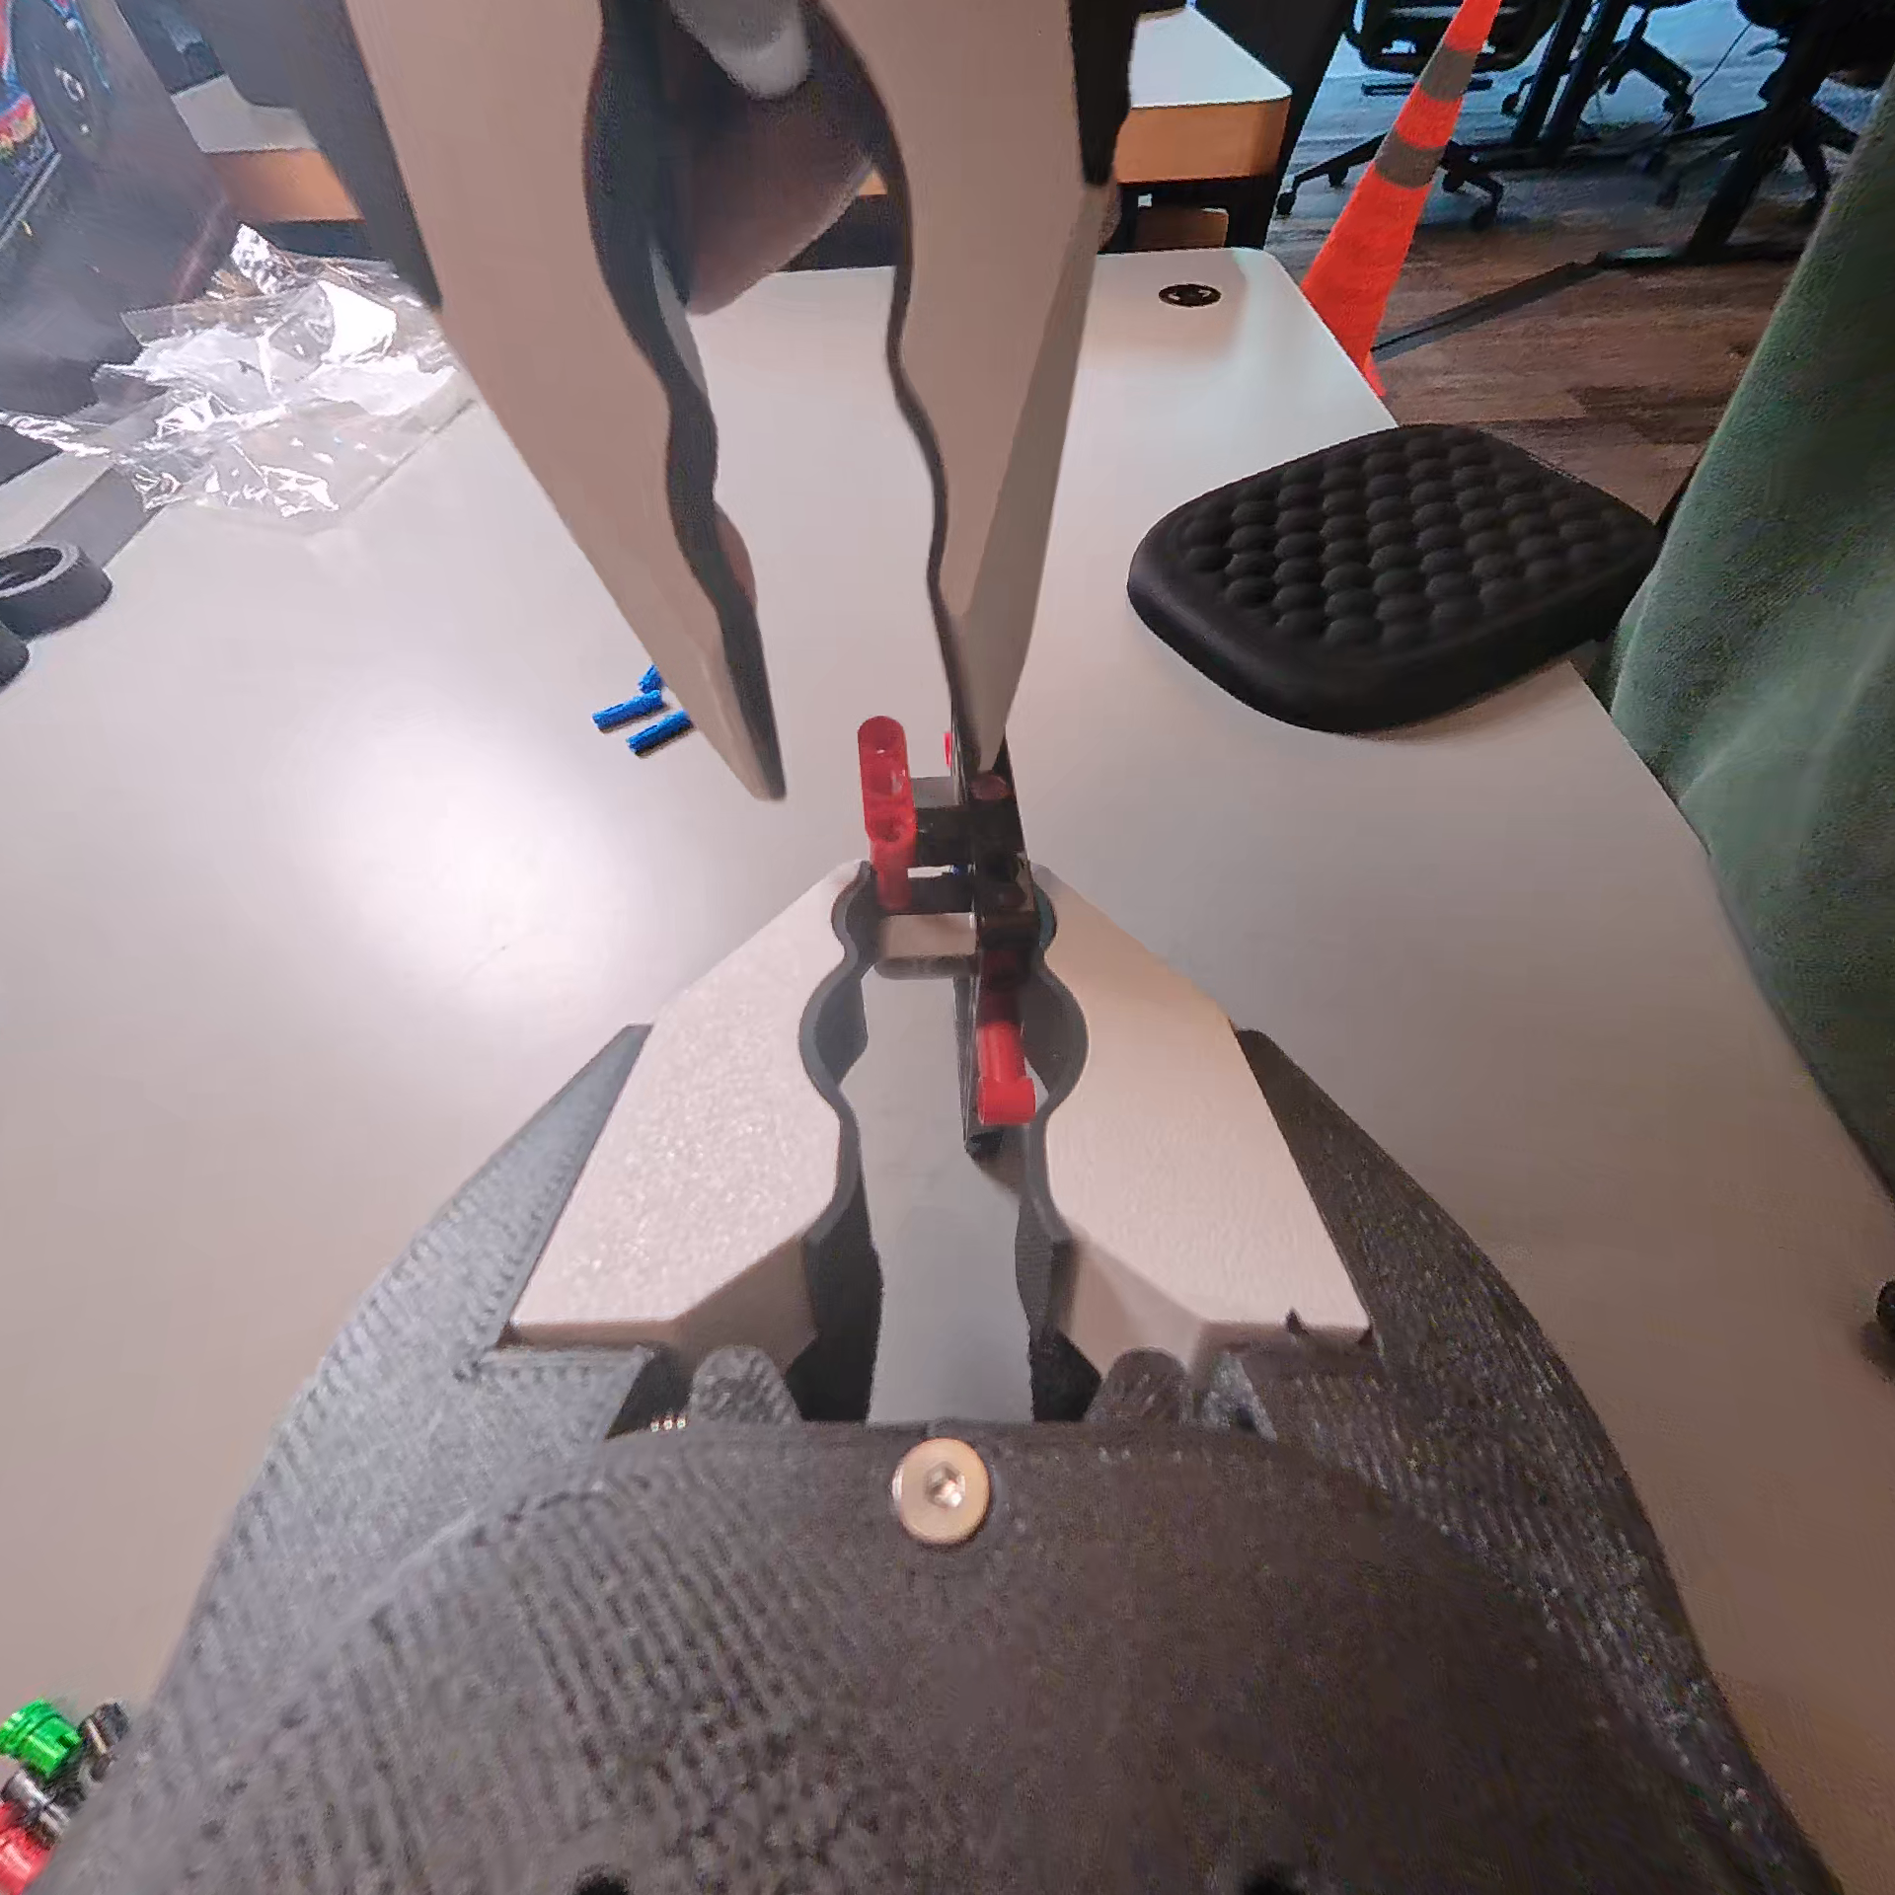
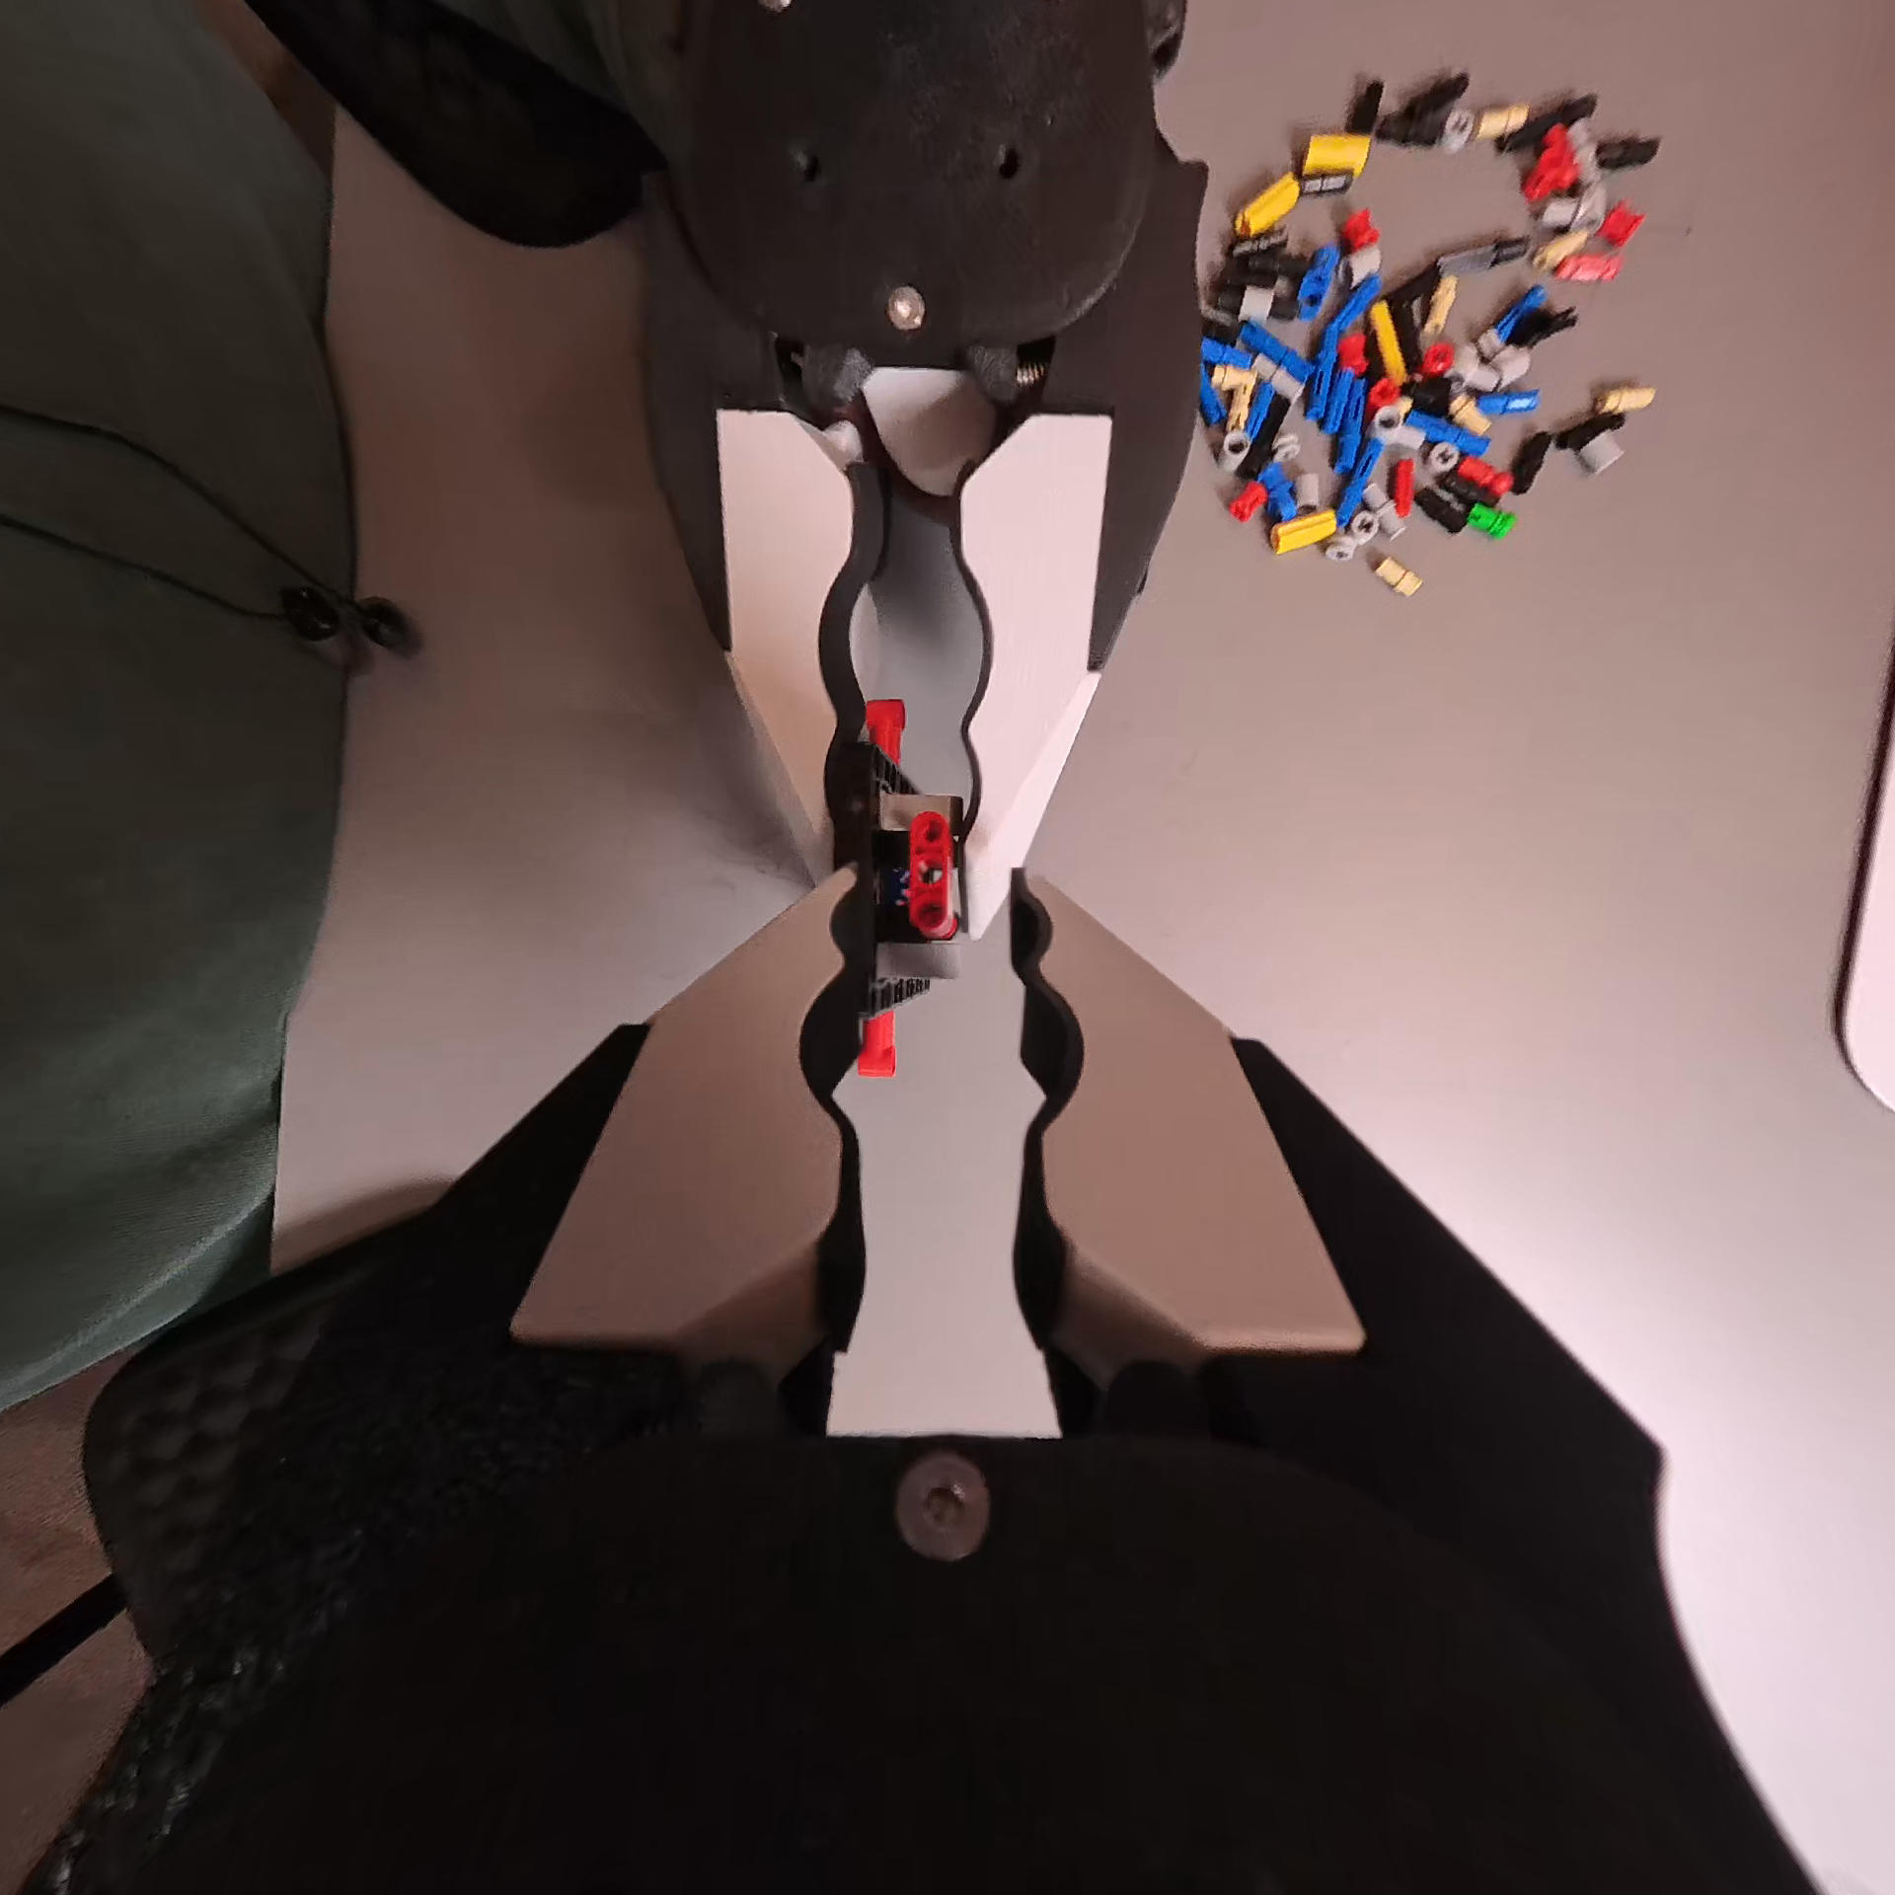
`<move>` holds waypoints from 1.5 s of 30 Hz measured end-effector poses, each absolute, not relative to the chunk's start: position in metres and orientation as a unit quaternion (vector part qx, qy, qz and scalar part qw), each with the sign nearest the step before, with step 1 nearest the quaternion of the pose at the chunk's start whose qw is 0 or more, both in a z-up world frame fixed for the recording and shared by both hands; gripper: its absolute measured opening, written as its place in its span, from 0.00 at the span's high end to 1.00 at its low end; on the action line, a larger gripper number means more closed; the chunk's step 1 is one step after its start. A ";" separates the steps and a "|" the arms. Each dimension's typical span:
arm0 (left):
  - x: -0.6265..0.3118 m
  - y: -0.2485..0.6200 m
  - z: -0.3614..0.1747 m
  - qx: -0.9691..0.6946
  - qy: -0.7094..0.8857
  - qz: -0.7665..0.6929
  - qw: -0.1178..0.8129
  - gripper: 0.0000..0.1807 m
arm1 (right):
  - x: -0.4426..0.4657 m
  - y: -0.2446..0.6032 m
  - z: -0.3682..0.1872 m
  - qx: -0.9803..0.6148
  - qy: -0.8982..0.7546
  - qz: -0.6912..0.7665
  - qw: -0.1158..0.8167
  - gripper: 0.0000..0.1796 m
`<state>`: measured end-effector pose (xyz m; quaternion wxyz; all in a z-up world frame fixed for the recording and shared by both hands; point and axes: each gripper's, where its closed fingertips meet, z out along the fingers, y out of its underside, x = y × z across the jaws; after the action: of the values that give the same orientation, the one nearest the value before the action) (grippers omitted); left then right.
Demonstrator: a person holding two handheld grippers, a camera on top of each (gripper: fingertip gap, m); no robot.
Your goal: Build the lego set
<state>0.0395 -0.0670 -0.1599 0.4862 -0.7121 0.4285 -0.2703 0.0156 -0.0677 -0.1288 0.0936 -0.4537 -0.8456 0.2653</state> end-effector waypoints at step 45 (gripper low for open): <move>0.040 -0.071 -0.146 -0.627 0.536 -0.067 0.561 0.86 | 0.032 -0.062 -0.109 -0.555 -0.695 0.447 0.102 0.75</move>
<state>0.0396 -0.0706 -0.1460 0.5606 -0.6274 0.5363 -0.0668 0.0316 -0.0625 -0.1092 0.1019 -0.5547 -0.6946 0.4466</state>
